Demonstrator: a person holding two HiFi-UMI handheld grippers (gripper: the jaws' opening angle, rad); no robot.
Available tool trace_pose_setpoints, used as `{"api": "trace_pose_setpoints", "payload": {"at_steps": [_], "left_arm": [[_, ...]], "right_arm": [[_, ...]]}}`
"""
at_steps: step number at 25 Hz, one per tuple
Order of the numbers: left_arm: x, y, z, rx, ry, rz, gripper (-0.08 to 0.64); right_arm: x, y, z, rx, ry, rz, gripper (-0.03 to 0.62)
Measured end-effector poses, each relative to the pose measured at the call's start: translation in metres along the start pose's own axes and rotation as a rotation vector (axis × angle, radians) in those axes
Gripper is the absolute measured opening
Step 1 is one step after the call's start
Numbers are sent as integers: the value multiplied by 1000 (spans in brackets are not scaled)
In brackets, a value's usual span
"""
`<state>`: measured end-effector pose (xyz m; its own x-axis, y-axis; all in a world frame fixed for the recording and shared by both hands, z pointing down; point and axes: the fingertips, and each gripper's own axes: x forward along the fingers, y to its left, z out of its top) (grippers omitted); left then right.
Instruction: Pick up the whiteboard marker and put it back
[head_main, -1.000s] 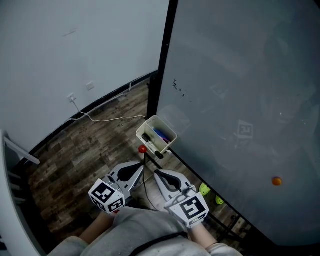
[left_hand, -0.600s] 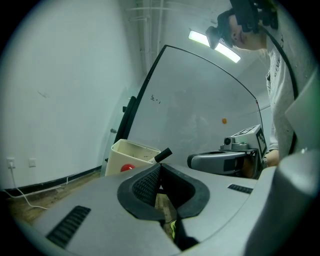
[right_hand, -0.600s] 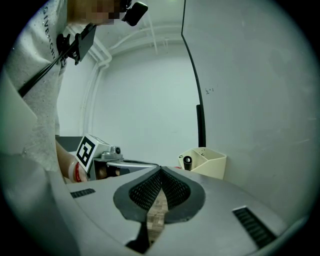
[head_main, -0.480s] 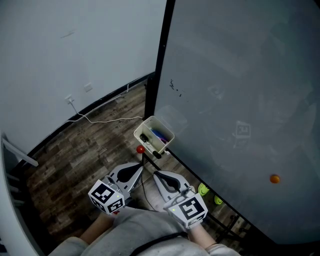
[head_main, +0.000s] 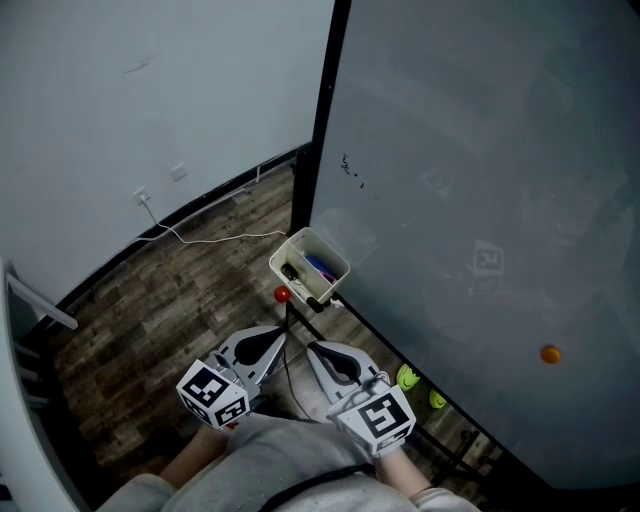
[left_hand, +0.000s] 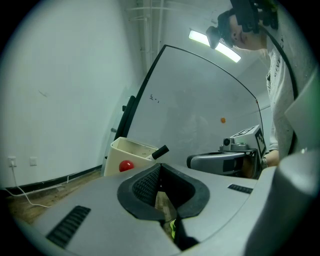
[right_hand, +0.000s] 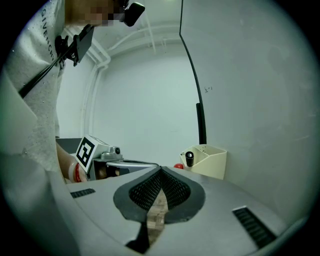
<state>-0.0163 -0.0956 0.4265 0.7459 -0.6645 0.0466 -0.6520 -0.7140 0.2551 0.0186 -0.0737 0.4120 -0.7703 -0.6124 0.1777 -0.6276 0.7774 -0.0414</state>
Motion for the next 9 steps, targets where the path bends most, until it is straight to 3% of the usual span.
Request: {"api": "trace_pose_setpoints", "payload": {"at_steps": [9], "left_arm": [[-6, -4, 5, 3, -3, 8, 15]], "right_arm": [[-2, 6, 6, -4, -11, 9, 18]]}}
